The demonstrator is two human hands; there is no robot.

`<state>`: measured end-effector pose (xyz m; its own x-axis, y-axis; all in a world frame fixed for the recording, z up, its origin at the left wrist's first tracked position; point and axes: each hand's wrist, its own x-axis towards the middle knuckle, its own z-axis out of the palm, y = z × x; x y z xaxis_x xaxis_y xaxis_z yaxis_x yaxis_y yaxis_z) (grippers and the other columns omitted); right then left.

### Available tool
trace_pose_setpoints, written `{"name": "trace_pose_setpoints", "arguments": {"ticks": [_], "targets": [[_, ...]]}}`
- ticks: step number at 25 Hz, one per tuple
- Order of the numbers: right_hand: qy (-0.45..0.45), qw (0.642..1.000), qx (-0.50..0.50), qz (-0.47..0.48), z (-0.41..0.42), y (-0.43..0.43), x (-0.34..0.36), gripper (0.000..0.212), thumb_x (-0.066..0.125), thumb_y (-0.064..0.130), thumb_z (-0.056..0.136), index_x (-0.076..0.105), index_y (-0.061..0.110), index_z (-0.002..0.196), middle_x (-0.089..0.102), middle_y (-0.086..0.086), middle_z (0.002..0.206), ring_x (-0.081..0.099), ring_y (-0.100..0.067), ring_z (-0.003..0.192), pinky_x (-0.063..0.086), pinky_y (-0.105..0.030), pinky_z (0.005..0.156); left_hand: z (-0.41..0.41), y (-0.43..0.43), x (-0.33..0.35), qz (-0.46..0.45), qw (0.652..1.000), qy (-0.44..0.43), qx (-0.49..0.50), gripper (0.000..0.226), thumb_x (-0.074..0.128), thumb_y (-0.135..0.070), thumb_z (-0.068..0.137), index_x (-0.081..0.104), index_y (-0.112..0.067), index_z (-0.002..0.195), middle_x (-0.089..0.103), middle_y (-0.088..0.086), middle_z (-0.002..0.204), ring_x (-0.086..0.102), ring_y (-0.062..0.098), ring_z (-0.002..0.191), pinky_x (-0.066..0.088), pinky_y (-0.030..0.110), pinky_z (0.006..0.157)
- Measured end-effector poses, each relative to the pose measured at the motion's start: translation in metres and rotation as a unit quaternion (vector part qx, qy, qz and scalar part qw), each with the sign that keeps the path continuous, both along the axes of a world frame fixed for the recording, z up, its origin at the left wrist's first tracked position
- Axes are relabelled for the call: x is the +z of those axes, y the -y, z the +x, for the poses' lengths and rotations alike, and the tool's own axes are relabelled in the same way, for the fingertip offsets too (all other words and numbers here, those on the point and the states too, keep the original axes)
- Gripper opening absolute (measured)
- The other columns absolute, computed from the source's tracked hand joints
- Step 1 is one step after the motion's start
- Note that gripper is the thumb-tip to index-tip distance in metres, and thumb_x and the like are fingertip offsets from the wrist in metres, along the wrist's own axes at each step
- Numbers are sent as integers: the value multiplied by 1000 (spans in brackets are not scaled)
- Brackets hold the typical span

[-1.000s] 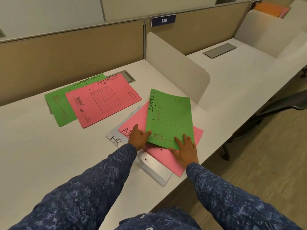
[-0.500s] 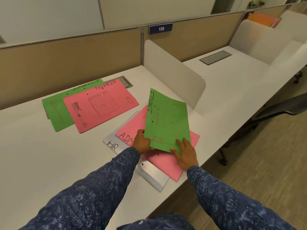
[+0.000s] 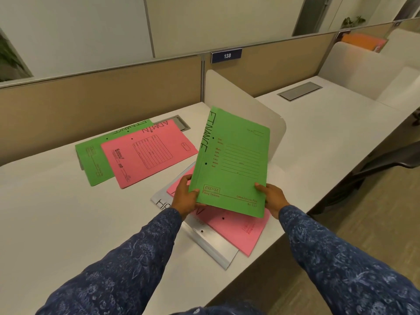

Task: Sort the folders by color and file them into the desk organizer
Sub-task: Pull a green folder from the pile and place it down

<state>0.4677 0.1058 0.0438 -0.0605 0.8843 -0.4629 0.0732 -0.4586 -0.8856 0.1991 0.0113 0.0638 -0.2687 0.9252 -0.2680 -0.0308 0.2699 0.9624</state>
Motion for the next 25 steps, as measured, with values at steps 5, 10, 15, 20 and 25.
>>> {"name": "trace_pose_setpoints", "arguments": {"ticks": [5,10,15,20,25], "targets": [[-112,991,70,-5,-35,10,1,34,51,3,97,54,5,131,64,-18,127,65,-37,109,55,-49,87,-32,30,5,-3,999,14,30,37,42,4,98,38,-17,129,58,12,124,70,30,97,63,44,66],[-92,990,104,-16,-86,42,-13,40,51,-7,94,51,1,134,62,-21,128,65,-38,107,53,-50,90,-74,83,-14,-36,996,30,76,36,43,4,98,39,-19,126,63,13,120,70,26,94,61,38,63],[-92,985,142,-34,-139,87,-22,41,49,-8,95,48,2,135,61,-21,130,60,-44,115,47,-62,99,-116,141,-23,-59,990,23,123,38,45,6,96,42,-20,123,66,8,109,70,20,88,59,30,59],[-92,974,204,-18,-185,133,-25,44,50,-9,94,49,6,136,63,-19,128,62,-43,113,48,-61,98,-162,198,-25,-61,983,-2,175,32,57,-2,94,49,-7,124,68,15,114,69,25,91,56,28,68],[-59,960,271,-25,-235,189,-31,39,54,-5,93,54,13,127,68,-12,121,68,-35,105,54,-53,92,-203,262,-31,-64,968,-14,240,33,60,-10,95,51,-8,127,68,13,114,70,25,92,58,35,75]]}}
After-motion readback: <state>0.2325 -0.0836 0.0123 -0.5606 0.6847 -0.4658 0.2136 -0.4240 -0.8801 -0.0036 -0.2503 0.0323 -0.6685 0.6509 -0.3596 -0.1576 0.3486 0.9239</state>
